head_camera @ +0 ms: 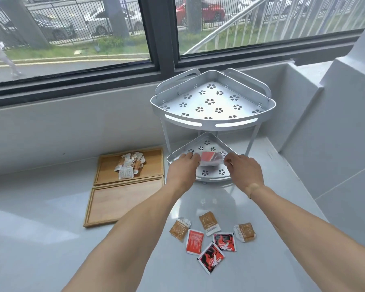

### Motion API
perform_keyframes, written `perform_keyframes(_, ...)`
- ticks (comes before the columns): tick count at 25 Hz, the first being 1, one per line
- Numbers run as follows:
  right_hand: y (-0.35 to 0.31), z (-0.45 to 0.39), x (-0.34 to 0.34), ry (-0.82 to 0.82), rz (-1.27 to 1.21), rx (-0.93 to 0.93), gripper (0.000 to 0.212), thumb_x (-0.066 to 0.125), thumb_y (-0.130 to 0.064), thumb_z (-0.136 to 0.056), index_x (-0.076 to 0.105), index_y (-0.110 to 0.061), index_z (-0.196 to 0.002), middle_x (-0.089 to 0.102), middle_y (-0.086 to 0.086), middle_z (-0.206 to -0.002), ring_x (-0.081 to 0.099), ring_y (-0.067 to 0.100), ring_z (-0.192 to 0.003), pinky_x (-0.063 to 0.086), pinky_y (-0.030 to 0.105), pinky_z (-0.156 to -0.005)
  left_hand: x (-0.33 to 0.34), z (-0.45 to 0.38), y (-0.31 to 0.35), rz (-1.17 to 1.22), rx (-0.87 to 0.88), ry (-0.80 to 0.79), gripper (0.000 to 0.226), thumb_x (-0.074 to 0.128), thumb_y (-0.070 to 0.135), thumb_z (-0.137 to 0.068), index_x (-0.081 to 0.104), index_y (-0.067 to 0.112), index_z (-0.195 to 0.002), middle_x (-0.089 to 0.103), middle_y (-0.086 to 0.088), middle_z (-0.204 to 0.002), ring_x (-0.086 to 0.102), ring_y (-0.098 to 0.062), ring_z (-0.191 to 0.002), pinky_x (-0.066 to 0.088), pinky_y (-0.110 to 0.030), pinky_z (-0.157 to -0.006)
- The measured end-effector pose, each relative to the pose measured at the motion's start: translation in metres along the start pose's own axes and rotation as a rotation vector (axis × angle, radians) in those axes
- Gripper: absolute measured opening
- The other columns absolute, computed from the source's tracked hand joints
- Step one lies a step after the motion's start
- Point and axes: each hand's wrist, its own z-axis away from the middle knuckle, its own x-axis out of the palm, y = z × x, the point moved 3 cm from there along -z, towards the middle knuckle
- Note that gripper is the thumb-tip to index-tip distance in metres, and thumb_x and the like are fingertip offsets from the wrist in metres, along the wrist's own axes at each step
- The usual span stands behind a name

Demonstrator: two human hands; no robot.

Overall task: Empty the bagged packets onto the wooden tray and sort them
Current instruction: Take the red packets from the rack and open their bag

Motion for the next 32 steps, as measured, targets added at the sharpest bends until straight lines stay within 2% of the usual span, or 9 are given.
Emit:
perform_keyframes(3,-0.021,0.002,-0.019,0.016,-0.033,-0.016,0.017,0.044,-0.023,-0.098,0.060,-0.022,-0.097,0.069,0.007,-0.085,0.059,0.032,-0.075,0.039,0.033,-0.059,-0.028,0.011,-0.006,0.010,-0.022,0.091,0.025,0.052,-0.002,-0.088,0.053,0.017,-0.104,0.060,0.000,-0.102,0.055,-0.025,-0.092,0.032,-0.031,-0.055)
perform_keyframes(9,-0.077,0.027,-0.054,0.113,-0.119,-0.138,0.015,0.051,-0.023,-0.096,0.064,-0.016,-0.099,0.073,0.006,-0.087,0.063,0.037,-0.081,0.051,0.041,-0.068,-0.073,0.051,-0.032,0.063,-0.060,0.253,0.014,0.050,0.006,-0.095,0.053,0.016,-0.103,0.058,-0.001,-0.098,0.054,-0.023,-0.088,0.035,-0.032,-0.054)
perform_keyframes(12,-0.110,0.042,-0.061,0.101,-0.179,-0.236,0.013,0.057,-0.023,-0.093,0.066,-0.016,-0.097,0.074,0.003,-0.089,0.065,0.031,-0.083,0.052,0.040,-0.068,-0.094,0.079,-0.055,0.120,-0.084,0.288,0.013,0.047,0.014,-0.099,0.057,0.016,-0.107,0.062,0.000,-0.101,0.056,-0.022,-0.092,0.045,-0.037,-0.059)
perform_keyframes(15,-0.143,0.063,-0.053,-0.014,-0.243,-0.308,0.011,0.059,-0.023,-0.090,0.066,-0.018,-0.098,0.073,0.000,-0.087,0.066,0.028,-0.080,0.053,0.039,-0.070,-0.109,0.116,-0.084,0.255,-0.154,0.286,0.013,0.048,0.020,-0.099,0.059,0.020,-0.105,0.067,0.002,-0.102,0.060,-0.020,-0.093,0.051,-0.042,-0.072)
perform_keyframes(19,-0.188,0.104,-0.026,-0.168,-0.264,-0.379,0.017,0.059,-0.023,-0.083,0.064,-0.026,-0.100,0.059,-0.012,-0.070,0.056,0.017,-0.067,0.050,0.032,-0.065,-0.109,0.181,-0.120,0.396,-0.130,0.239,0.007,0.054,0.020,-0.096,0.060,0.024,-0.097,0.067,0.006,-0.094,0.062,-0.017,-0.082,0.053,-0.038,-0.069)
perform_keyframes(22,-0.218,0.135,-0.004,-0.237,-0.296,-0.373,0.010,0.058,-0.028,-0.083,0.062,-0.030,-0.091,0.051,-0.015,-0.055,0.052,0.015,-0.061,0.042,0.030,-0.058,-0.101,0.222,-0.144,0.517,-0.175,0.174,0.014,0.054,0.015,-0.094,0.060,0.028,-0.093,0.063,0.015,-0.086,0.059,-0.008,-0.080,0.053,-0.034,-0.072)
perform_keyframes(24,-0.235,0.155,0.008,-0.288,-0.345,-0.342,0.007,0.058,-0.033,-0.081,0.061,-0.029,-0.085,0.051,-0.013,-0.051,0.053,0.017,-0.059,0.046,0.032,-0.059,-0.096,0.242,-0.158,0.589,-0.228,0.136,0.020,0.053,0.014,-0.094,0.059,0.033,-0.092,0.061,0.017,-0.086,0.058,-0.004,-0.082,0.053,-0.030,-0.075)
perform_keyframes(28,-0.267,0.187,0.031,-0.414,-0.445,-0.259,0.024,0.049,-0.049,-0.070,0.059,-0.027,-0.074,0.061,-0.013,-0.060,0.057,0.010,-0.061,0.051,0.032,-0.063,-0.086,0.271,-0.177,0.592,-0.285,0.080,0.020,0.051,0.018,-0.094,0.056,0.038,-0.091,0.062,0.021,-0.087,0.057,0.007,-0.082,0.048,-0.025,-0.075)
perform_keyframes(32,-0.293,0.207,0.050,-0.523,-0.598,-0.128,0.010,0.057,-0.034,-0.075,0.057,-0.025,-0.073,0.067,-0.007,-0.071,0.055,0.008,-0.050,0.053,0.034,-0.056,-0.082,0.287,-0.181,0.576,-0.370,0.108,0.016,0.053,0.029,-0.095,0.056,0.032,-0.110,0.056,0.015,-0.110,0.057,-0.004,-0.097,0.052,-0.032,-0.079)
